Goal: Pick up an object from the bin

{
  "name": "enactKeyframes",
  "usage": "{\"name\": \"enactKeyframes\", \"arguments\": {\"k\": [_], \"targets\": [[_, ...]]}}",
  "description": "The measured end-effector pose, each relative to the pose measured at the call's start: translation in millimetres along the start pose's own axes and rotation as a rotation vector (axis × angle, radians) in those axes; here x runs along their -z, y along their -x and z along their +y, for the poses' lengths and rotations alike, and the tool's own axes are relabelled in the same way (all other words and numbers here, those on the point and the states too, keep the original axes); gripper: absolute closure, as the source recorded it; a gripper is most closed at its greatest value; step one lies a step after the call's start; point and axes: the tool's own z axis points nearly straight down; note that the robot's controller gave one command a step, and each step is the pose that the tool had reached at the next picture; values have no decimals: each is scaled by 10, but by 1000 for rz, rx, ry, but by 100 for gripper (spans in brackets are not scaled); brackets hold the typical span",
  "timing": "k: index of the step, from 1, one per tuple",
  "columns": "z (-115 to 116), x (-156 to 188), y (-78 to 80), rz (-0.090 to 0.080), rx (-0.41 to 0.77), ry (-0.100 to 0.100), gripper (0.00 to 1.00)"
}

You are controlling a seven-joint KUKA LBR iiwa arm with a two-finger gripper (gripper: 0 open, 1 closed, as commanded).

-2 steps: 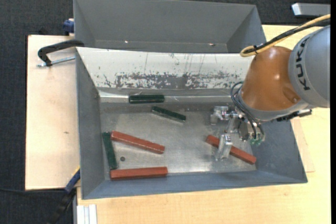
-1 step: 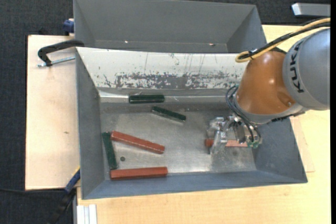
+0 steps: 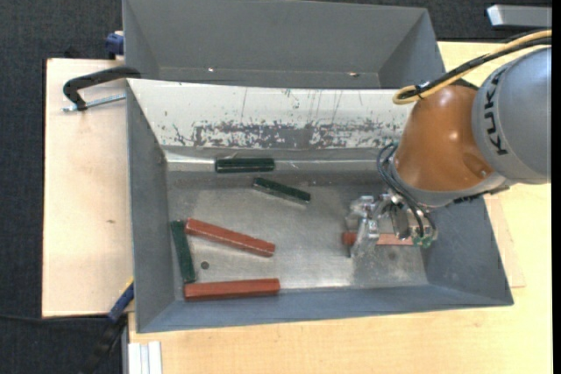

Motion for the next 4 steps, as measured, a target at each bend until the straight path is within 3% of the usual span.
{"name": "enactKeyframes", "arguments": {"k": [1,2,3,4], "targets": [[70,934,42,-2,22,-1,0],[109,1453,92,-16,34,-2,0],[44,477,-44,-5,212,-2,0],[47,26,-43,-2,328,0,100]]}}
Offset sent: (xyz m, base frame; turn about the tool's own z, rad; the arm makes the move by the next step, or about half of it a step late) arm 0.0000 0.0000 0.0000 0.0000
